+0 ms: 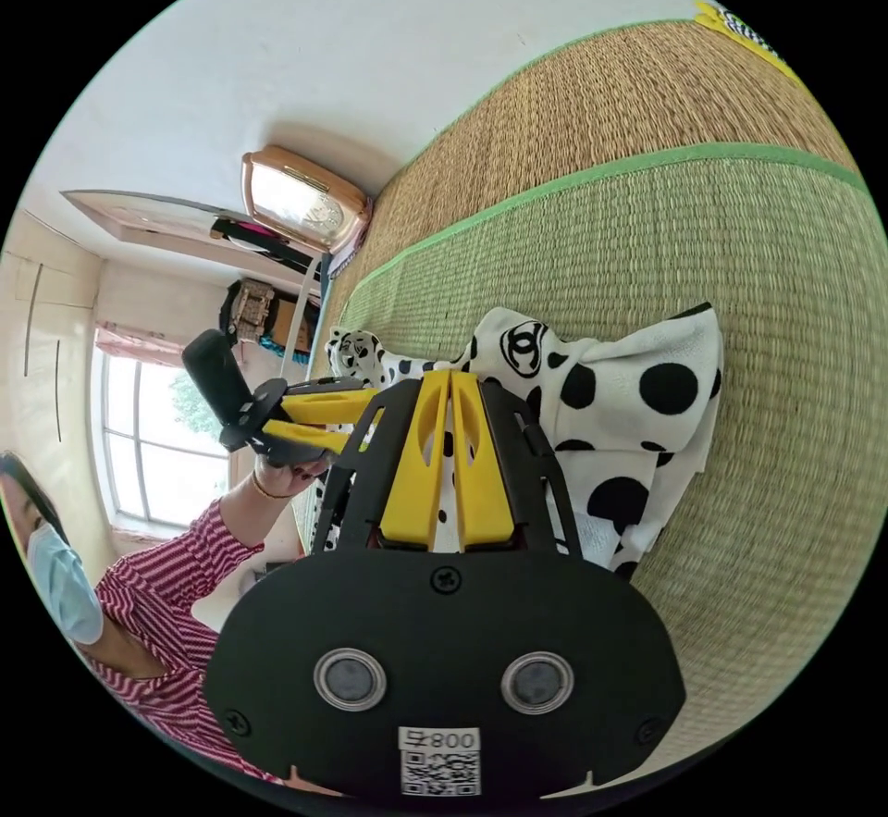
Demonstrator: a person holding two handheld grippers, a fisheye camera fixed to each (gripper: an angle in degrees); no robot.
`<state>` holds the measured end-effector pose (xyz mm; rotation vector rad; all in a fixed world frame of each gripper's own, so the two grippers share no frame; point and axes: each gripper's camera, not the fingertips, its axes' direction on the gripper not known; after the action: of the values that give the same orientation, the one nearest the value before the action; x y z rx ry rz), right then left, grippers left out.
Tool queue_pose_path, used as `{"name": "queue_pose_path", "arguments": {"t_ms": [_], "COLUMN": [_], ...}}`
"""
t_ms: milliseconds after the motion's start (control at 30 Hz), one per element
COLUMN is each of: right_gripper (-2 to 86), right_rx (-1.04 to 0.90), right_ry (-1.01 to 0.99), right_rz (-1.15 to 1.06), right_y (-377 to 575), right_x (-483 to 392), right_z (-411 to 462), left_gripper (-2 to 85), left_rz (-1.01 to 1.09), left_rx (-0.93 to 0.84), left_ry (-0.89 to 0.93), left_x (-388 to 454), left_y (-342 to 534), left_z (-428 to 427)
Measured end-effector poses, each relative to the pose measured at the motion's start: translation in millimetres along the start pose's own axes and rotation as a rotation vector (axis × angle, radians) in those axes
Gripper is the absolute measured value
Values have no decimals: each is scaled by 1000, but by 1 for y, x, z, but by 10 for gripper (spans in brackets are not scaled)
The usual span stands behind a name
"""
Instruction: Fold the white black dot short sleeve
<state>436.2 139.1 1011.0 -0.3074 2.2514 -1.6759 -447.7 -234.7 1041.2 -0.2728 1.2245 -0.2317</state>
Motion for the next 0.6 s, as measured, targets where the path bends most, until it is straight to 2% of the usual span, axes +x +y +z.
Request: {"name": "queue_pose_path", "arguments": {"t_ms": [100, 167, 333, 433, 600], "right_gripper": [1, 1, 1, 1, 2], "right_rx": [23, 44, 82, 84, 62], "right_ry": [-15, -49, -79, -98, -99], "right_rz": [-11, -13, -21, -28, -23], "right_y": [11, 23, 49, 62, 72], "right_x": [0, 4, 10, 12, 17], "right_z": [-2, -5, -10, -5, 17], "left_gripper": [69, 35, 18, 16, 16], "left_rz": [32, 26, -7, -60, -99], "left_rx": [-105, -94, -43, 1, -23], "left_ry": [-133, -150, -87, 23, 119], "left_x": [9, 10, 1, -17, -40], "left_y": [-4, -5, -4, -2, -3], "left_z": [17, 14, -7, -19, -21]}}
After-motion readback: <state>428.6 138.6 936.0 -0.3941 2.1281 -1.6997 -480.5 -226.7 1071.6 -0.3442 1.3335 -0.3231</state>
